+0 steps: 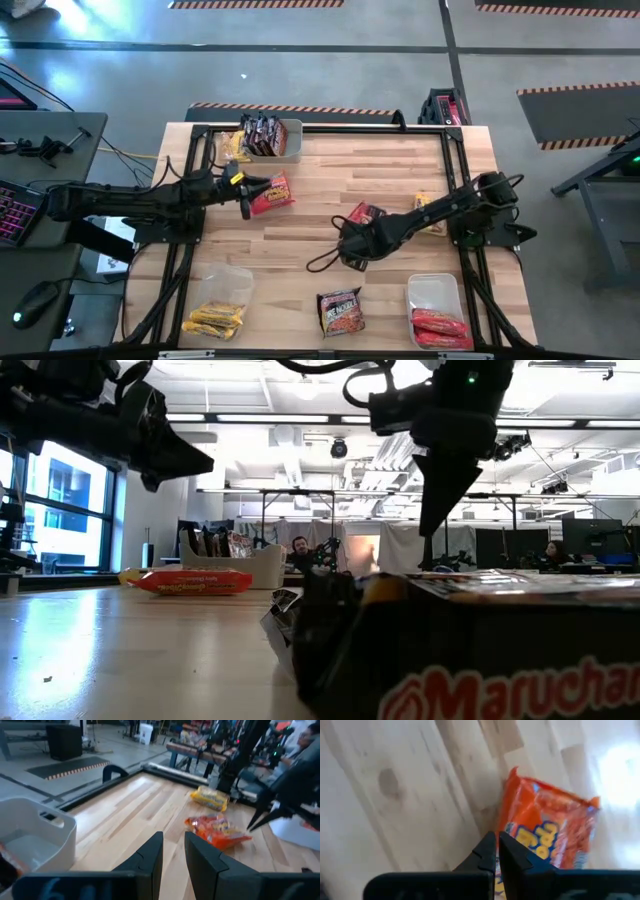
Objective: Sort Maruchan noodles
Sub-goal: Put the right orange noodle pack into the white bin
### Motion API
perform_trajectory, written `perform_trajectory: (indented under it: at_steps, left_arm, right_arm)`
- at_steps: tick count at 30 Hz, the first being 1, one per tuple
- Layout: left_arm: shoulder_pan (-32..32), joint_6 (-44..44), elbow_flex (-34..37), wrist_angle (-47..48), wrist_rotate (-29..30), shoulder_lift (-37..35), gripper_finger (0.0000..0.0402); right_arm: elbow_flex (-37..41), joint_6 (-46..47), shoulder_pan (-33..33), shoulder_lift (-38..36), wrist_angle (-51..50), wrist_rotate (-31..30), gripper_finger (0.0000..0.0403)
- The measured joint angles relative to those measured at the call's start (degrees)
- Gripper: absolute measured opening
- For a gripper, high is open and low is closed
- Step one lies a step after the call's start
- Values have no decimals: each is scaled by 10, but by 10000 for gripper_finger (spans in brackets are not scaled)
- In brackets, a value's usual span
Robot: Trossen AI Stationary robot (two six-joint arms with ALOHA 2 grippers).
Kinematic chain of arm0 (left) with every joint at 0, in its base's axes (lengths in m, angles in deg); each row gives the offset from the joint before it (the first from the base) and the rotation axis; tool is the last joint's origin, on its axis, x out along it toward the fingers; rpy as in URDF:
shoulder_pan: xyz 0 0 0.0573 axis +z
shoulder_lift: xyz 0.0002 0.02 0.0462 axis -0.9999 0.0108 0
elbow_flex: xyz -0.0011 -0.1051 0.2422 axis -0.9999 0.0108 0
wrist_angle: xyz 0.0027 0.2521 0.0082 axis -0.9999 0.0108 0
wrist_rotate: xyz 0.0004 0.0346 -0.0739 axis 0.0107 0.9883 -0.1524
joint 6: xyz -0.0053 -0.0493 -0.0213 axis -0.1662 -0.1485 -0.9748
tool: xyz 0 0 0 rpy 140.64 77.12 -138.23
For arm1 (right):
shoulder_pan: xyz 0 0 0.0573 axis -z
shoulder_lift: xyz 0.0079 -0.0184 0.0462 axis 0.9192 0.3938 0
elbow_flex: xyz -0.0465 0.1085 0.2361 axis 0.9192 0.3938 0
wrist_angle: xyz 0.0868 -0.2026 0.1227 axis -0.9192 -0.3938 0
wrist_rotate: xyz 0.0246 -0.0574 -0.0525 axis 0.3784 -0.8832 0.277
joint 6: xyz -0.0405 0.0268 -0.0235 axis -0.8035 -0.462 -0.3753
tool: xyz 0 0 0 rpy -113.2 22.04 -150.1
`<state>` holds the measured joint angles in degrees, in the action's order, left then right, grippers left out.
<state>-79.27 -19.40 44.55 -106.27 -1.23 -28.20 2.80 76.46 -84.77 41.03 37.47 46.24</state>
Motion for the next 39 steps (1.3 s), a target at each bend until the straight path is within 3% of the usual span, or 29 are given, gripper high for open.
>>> perform_trajectory:
  at_steps: [4,7,16,20,26,36,39]
  left_arm:
    - [0,1,0,-17,0,0,69]
    - [0,0,0,-15,10,0,69]
    - [0,0,0,-17,11,2,69]
    - [0,0,0,-21,-12,15,69]
    - [0,0,0,-74,-52,80,69]
    - [-5,-1,-24,-153,-80,262,69]
    - [-21,13,-57,-151,-82,326,74]
  right_arm:
    - [0,73,-7,0,-24,30,3]
    - [0,153,-14,6,-80,49,28]
    - [0,289,-33,43,-97,64,191]
    - [0,329,-32,67,-101,52,223]
    - [0,376,-32,91,-108,47,186]
    - [0,340,-46,109,-105,6,13]
    - [0,304,-50,109,-95,-7,14]
